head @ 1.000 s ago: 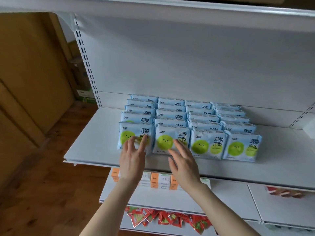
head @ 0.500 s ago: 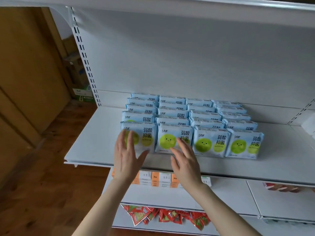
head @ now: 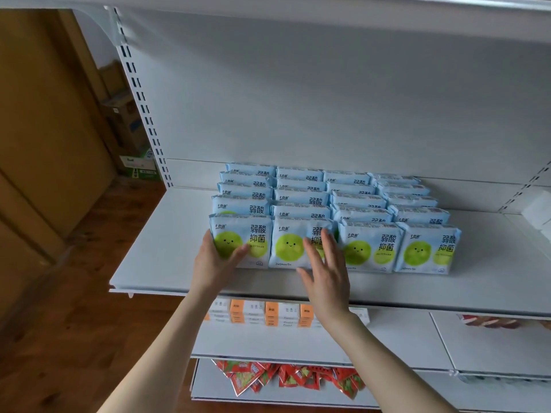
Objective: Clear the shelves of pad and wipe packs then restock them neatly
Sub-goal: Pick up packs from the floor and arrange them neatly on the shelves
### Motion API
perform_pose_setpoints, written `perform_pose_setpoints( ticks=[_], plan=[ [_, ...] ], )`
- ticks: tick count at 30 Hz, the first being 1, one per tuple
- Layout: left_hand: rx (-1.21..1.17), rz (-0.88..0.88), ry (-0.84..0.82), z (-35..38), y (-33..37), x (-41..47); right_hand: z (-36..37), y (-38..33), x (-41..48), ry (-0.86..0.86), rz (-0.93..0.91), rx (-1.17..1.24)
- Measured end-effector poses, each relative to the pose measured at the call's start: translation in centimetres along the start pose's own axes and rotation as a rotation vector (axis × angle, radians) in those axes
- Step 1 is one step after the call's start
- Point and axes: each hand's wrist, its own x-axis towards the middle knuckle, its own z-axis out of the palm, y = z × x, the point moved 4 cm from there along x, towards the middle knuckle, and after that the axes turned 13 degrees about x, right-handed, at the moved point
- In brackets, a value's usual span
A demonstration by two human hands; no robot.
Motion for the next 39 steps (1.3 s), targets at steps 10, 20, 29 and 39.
perform_pose_setpoints(
  ticks=[10, 20, 29, 39],
  plan=[
    [-0.086, -0.009, 0.022, 0.2, -0.3, -0.3, -7.8, 3.3, 0.9, 0.246, 0.146, 0.252],
    [-0.167, -0.007, 0.034, 0.4, 0.4, -0.6, -13.5, 17.0, 0.1, 0.240, 0.926, 0.416],
    [-0.143, -0.012, 0.026, 0.6, 0.5, -0.7, -11.8, 17.2, 0.0, 0.243, 0.848, 0.449],
    [-0.131, 0.000, 0.038, 0.5, 1.0, -0.8, -11.8, 16.8, 0.2, 0.232, 0.819, 0.485]
  ],
)
